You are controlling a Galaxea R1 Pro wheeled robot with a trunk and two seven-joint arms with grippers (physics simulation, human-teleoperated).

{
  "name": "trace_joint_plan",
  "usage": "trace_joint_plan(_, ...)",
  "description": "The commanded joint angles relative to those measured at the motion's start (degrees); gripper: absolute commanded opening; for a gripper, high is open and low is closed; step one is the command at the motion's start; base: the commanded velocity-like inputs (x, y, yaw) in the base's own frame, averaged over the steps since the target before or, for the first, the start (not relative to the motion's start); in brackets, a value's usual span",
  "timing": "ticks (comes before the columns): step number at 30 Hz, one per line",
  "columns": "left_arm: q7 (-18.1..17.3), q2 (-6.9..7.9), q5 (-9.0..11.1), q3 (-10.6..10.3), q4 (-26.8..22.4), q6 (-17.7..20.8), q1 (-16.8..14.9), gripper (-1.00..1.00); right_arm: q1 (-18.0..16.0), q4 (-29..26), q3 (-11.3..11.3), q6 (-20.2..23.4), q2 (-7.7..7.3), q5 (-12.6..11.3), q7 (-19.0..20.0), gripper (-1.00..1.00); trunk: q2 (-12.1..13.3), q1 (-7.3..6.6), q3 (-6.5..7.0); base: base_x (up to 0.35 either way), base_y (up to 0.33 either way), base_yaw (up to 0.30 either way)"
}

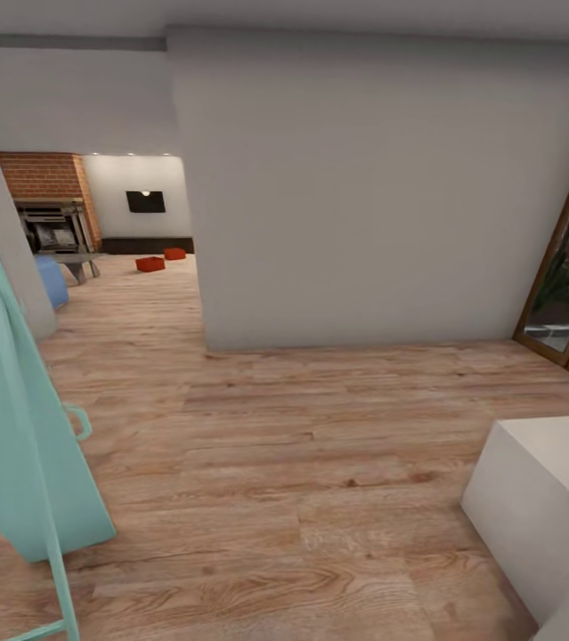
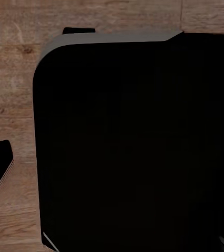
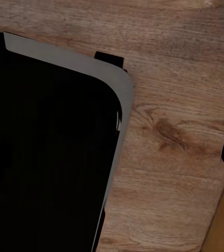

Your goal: Move the two storage containers from the living room to the garage. In the garage, place one container on the floor and stack the other container on top of it (either order is fine).

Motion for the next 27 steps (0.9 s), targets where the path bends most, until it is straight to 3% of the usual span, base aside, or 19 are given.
trace_joint_plan(1,-0.1,0.00,0.2,0.0,0.0,-0.2,0.0,1.00,-0.1,0.2,0.4,-0.3,0.02,-0.6,0.3,1.00,0.0,0.03,-0.05,0.316,0.000,0.000)
trace_joint_plan(18,-0.1,0.00,0.3,-0.1,0.0,0.2,0.0,1.00,-0.1,0.2,0.4,-0.3,0.09,-0.5,0.3,1.00,0.0,0.03,-0.06,0.316,0.000,0.042)
trace_joint_plan(27,-0.1,0.00,0.3,0.0,0.0,0.2,0.0,1.00,-0.1,0.2,0.4,-0.4,-0.01,-0.5,0.3,1.00,0.0,0.03,-0.26,0.317,0.000,0.150)
